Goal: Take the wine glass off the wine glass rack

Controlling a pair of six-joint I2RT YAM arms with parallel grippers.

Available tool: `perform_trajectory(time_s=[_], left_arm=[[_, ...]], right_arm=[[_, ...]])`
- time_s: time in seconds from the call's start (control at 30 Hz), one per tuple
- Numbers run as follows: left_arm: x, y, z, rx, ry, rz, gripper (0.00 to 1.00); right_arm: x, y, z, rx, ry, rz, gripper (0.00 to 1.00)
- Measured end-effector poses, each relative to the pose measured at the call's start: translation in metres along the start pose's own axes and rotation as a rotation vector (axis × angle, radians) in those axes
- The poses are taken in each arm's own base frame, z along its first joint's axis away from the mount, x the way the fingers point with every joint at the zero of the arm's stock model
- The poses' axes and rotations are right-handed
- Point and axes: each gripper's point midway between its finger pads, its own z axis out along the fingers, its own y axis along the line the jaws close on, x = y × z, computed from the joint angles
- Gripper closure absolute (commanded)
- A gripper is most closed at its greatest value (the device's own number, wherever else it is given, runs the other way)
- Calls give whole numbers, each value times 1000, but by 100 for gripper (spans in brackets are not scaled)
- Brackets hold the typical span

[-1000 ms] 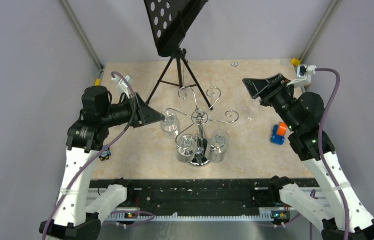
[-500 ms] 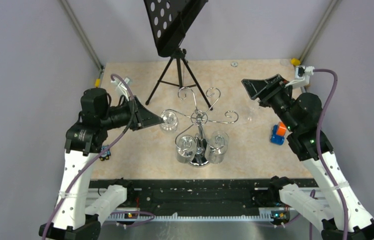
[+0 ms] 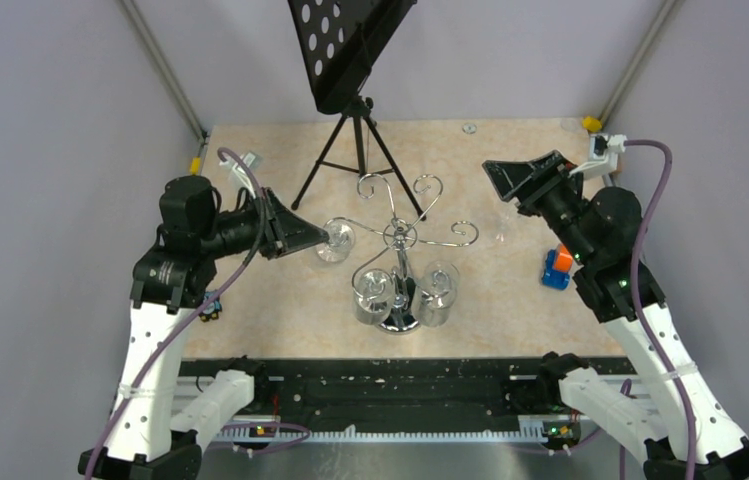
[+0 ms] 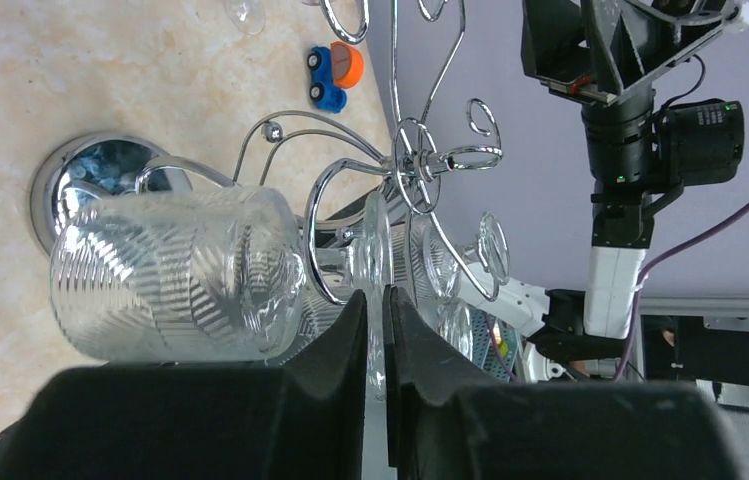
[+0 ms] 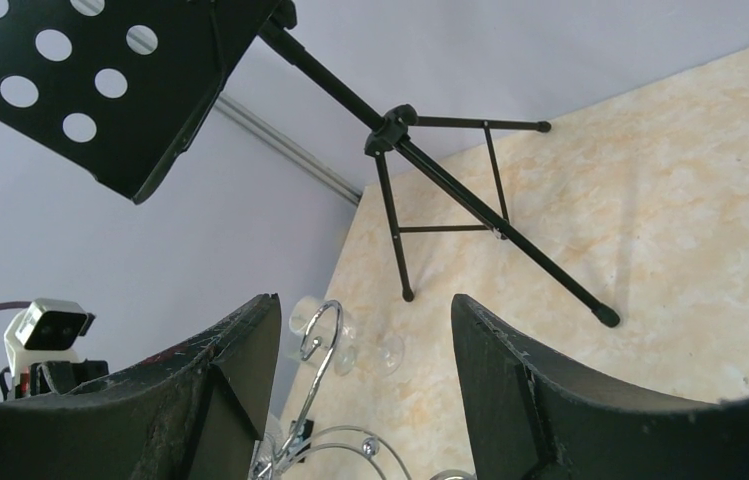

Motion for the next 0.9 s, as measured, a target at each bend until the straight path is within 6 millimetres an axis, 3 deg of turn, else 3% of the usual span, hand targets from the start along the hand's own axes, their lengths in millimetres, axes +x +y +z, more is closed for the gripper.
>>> perform_trajectory(time_s=[0.53, 0.9], left_arm=[[-4, -2, 5, 31, -22, -82, 68], [-6, 3, 7, 8, -25, -82, 69]], right_arm=[[-4, 2, -4, -3, -18, -1, 36], [-5, 0, -4, 3, -24, -2, 36]])
